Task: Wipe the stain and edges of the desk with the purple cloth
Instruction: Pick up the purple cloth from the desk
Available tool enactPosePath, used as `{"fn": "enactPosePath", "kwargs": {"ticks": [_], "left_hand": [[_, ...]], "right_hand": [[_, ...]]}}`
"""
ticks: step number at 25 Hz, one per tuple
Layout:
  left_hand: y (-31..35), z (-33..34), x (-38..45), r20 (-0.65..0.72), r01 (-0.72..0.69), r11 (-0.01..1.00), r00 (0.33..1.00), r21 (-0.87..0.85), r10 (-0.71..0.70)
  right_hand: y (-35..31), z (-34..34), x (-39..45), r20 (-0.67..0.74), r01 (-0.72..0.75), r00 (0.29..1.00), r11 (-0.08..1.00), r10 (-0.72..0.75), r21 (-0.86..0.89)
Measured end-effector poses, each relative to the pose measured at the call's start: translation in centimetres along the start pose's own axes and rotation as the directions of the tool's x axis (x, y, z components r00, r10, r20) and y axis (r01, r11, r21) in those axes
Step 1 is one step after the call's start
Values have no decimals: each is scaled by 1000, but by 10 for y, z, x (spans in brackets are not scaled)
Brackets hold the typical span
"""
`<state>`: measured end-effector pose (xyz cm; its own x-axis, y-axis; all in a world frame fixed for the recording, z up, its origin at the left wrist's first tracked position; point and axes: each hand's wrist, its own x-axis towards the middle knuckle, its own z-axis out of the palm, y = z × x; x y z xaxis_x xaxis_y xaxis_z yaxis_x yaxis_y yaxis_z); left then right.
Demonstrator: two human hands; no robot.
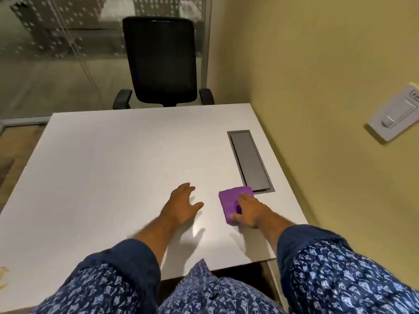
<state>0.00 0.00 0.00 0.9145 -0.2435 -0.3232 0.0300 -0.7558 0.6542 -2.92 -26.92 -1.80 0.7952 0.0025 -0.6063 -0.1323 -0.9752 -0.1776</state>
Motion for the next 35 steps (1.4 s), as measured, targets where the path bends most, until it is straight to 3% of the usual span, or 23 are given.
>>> {"fn": "enactPosePath", "kwargs": {"ticks": [6,9,16,19,21,23,26,29,32,35], "left_hand": [[37,45,14,-7,125,991,992,-45,-125],[47,60,11,79,163,986,984,-45,-159],[47,70,10,212,280,957,942,-74,-259],[48,71,16,207,287,955,941,-74,-267],[53,69,22,191,276,958,948,-84,-256],[58,66,29,153,276,954,954,-120,-257],[66,59,38,120,260,953,962,-152,-244],[76,49,47,80,197,965,979,-175,-185],[88,41,52,13,163,946,986,-279,-167],[94,38,60,-109,94,900,982,-425,-154]], "right_hand": [[43,1,27,110,167,983,962,-145,-218],[47,4,36,142,250,966,913,-215,-321],[44,5,54,226,261,956,894,-187,-363],[46,-7,59,-18,302,951,937,-310,-176],[47,-16,61,-255,278,936,955,-244,107],[43,-31,61,-316,226,947,826,-61,516],[39,-50,63,-194,131,977,460,93,878],[44,-59,68,-30,26,999,170,25,985],[42,-69,56,119,-130,989,-133,-87,983],[40,-77,47,166,-198,973,-209,-158,958]]}}
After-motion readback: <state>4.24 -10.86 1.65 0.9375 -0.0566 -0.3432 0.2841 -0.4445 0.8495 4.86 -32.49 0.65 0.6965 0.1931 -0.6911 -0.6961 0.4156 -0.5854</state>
